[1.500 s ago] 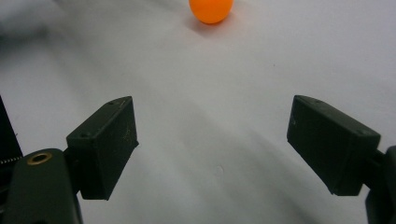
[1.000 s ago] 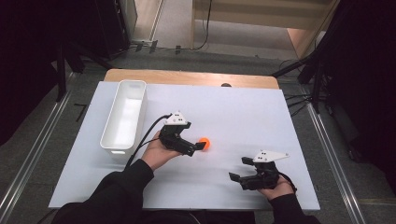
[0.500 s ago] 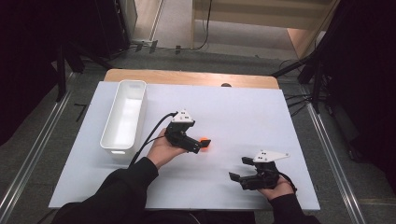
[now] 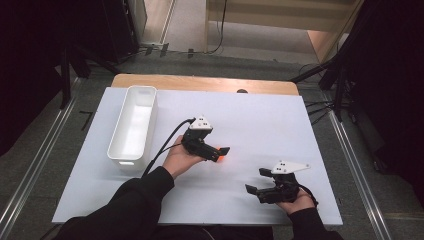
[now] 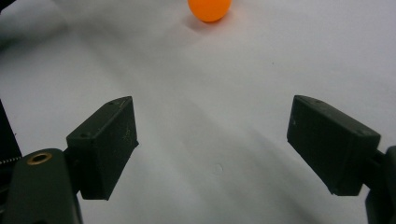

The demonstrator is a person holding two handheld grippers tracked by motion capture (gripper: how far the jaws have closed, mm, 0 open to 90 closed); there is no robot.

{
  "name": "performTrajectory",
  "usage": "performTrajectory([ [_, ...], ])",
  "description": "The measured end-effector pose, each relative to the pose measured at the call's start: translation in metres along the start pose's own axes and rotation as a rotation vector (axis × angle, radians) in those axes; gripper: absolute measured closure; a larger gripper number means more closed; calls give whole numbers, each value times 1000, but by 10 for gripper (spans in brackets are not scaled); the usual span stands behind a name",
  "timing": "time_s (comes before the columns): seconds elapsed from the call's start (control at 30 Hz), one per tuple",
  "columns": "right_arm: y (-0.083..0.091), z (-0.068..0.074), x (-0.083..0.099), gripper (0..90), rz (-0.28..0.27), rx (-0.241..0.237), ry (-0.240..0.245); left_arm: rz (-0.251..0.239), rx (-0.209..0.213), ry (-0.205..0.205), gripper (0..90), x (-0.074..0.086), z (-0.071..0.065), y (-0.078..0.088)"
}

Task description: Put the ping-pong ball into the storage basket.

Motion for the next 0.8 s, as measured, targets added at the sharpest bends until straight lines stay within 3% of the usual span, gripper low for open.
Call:
performTrajectory([
  [0.17, 1, 0, 0, 146, -4, 2, -2, -1, 9, -3, 0, -5, 1, -2],
  [0.8, 0, 0, 1, 146, -6, 3, 0, 14, -10, -19, 0, -1, -1, -13],
])
Point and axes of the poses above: each handheld gripper's, and its own axes: y roughly backward along the jaws, x roughly out of its underside, z roughly to its left, the point moved 1 cm from there along -y, roughly forward along the jaws, and after that the axes turned 13 degrees about z, right-handed, at the moved point
